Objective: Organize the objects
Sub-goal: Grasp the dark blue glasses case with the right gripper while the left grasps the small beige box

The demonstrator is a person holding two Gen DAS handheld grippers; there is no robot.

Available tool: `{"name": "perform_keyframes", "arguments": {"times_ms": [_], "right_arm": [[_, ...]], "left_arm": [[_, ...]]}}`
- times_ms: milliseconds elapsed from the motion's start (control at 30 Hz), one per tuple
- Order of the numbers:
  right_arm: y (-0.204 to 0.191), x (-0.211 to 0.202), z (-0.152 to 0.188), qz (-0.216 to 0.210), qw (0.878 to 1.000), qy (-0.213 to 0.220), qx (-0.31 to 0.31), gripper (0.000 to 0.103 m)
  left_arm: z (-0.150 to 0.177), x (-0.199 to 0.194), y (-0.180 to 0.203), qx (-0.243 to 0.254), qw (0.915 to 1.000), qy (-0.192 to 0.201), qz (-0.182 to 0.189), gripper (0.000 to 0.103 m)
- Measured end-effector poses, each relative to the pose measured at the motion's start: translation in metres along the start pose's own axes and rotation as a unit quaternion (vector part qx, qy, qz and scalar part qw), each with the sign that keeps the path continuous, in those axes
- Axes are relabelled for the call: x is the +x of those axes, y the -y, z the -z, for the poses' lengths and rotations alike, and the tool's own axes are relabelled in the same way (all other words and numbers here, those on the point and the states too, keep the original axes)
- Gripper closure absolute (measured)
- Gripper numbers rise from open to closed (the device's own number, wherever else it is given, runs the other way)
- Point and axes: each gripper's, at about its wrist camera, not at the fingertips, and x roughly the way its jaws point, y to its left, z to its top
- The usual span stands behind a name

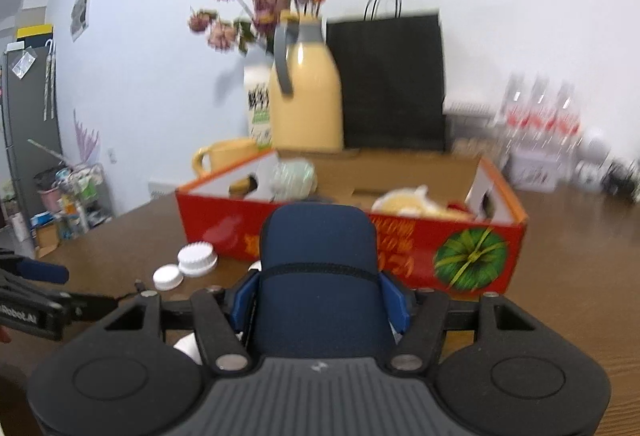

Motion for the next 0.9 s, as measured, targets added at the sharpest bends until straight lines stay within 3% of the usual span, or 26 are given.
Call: {"name": "perform_keyframes", "arguments": {"times_ms": [233,400,500,767,900], "right_arm": [[0.006,-0.022,0.004,0.039,0.998,0.039,-0.010,0.041],[0.009,-0.027,0.006,0.041,0.998,0.047,-0.011,0.041],[0.007,-0.027,0.006,0.040,0.998,0.049,-0.014,0.041],[0.005,-0.030,0.007,0.033,0.998,0.053,-0.019,0.041],[0.004,-0.030,0.008,0.031,0.998,0.054,-0.020,0.041]], "left_arm": [[0.003,0.007,0.028,0.030,0.9993,-0.003,0.021,0.000],[0.006,0.008,0.042,0.046,0.9986,-0.004,0.027,0.039],[0.007,0.008,0.046,0.053,0.9981,-0.008,0.031,0.050],[0.007,0.017,0.048,0.050,0.9982,-0.019,0.028,0.058],[0.008,0.017,0.050,0.053,0.9980,-0.015,0.033,0.068]]}}
